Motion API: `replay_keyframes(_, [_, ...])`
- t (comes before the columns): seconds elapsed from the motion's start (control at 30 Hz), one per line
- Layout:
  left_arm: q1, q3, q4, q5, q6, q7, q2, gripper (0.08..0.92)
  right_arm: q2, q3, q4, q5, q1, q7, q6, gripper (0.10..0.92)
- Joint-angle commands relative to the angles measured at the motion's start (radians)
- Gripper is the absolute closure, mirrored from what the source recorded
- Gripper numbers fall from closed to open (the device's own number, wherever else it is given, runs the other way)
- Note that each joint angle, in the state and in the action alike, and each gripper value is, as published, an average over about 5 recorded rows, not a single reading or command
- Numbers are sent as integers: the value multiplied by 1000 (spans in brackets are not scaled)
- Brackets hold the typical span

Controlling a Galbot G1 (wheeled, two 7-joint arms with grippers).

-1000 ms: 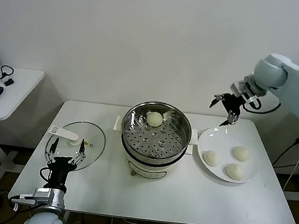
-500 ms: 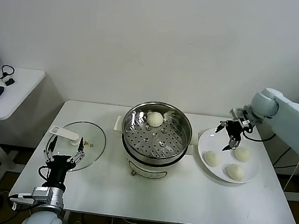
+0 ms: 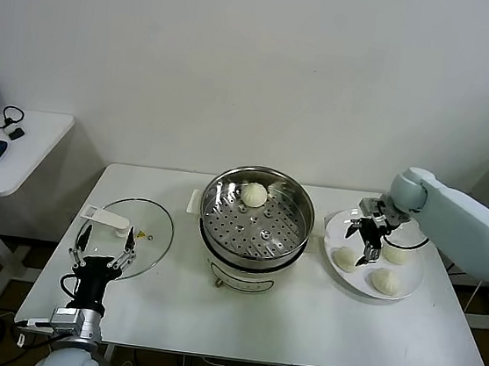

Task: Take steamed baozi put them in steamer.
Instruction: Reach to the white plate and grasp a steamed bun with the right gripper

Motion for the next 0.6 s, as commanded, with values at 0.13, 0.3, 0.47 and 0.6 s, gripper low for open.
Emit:
replay_keyframes(0.13, [0,-3,3,0,0,-1,0,177,49,27,-73,-37,-38,-10,7,203])
replay_keyframes(0.3, [-3,-1,6,0,1,-2,0,177,53,30,-78,-39,-45,-11,6,203])
replay_keyframes(0.47, [-3,-1,7,1,1,-2,0,177,59,39,-92,-45,-49,-13,10,203])
replay_keyframes(0.6, [-4,0,8,2,2,-3,-1,177,62,46,-97,-57,-53,-17,15,203])
